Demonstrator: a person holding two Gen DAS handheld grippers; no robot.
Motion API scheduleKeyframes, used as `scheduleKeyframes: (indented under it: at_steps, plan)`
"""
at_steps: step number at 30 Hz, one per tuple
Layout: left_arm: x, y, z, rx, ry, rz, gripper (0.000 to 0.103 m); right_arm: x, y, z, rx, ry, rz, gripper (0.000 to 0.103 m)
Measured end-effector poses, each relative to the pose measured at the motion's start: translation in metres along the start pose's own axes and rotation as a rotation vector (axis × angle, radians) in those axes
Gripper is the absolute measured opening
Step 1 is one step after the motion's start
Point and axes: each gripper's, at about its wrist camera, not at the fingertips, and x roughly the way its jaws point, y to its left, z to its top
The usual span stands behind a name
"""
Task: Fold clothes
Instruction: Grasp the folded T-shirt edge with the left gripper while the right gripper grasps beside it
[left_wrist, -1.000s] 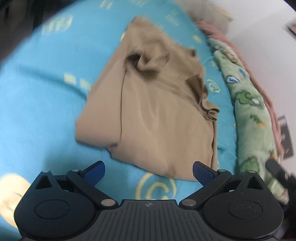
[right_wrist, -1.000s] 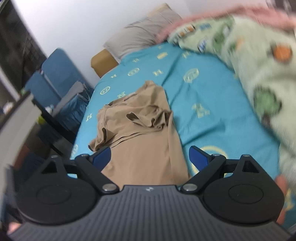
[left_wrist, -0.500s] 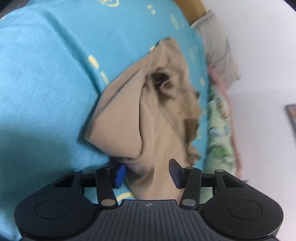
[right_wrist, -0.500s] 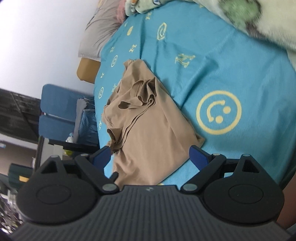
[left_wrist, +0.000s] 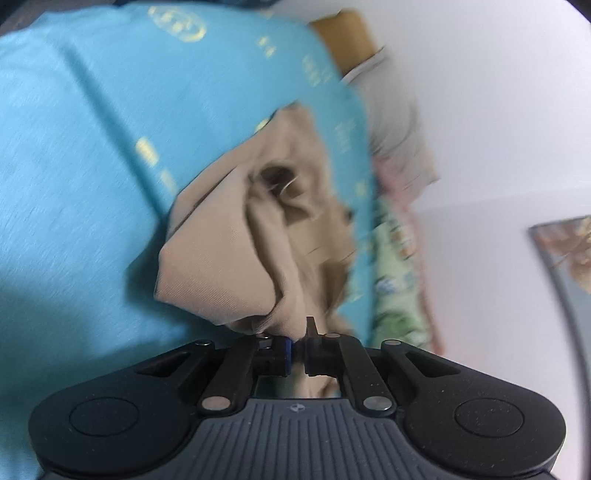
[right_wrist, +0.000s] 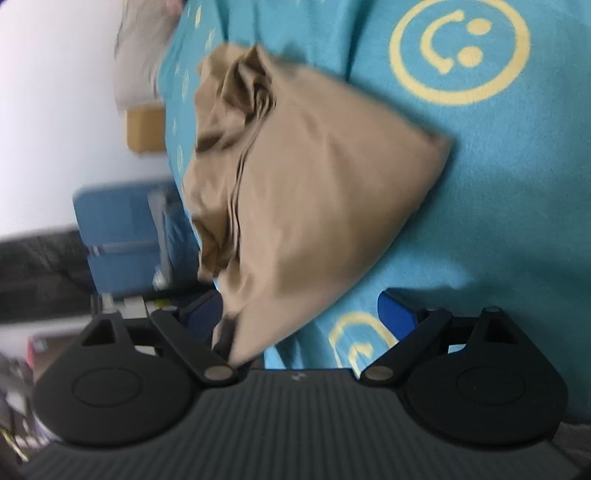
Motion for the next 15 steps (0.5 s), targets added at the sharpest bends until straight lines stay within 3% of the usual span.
scheduleKeyframes:
  at_steps: [1,2,3,5,7,9,10,13,15]
  plan:
    - [-0.002,0.001,0.001,-0.014,-0.008,-0.013,0.005,-0.001,-0.001,0.000,0.008,-0.037,-0.001,0.070]
    - [-0.002,0.004,0.001,-0.033,-0.005,-0.016,0.005,-0.002,-0.002,0.002,0.008,-0.067,-0.010,0.054]
    - [-0.001,0.007,0.002,-0.052,-0.001,-0.019,0.005,-0.003,-0.002,0.005,0.001,-0.092,-0.025,0.029]
    - [0.002,0.013,0.001,-0.083,0.018,-0.007,0.005,-0.004,0.000,0.009,-0.034,-0.129,-0.062,0.015]
    - [0.009,0.017,0.001,-0.097,0.042,0.022,0.009,-0.006,0.008,0.009,-0.094,-0.157,-0.075,0.012]
    - [0.018,0.018,0.002,-0.098,0.078,0.068,0.035,-0.009,0.015,0.006,-0.146,-0.182,-0.064,0.011]
    - [0.026,0.018,0.003,-0.087,0.107,0.100,0.055,-0.011,0.018,0.005,-0.167,-0.193,-0.052,0.010]
    - [0.041,0.018,-0.003,-0.027,0.175,0.151,0.060,-0.019,0.023,0.005,-0.216,-0.211,0.012,0.010]
    - [0.044,0.013,-0.002,0.001,0.179,0.146,0.062,-0.025,0.026,0.002,-0.245,-0.227,0.058,0.009]
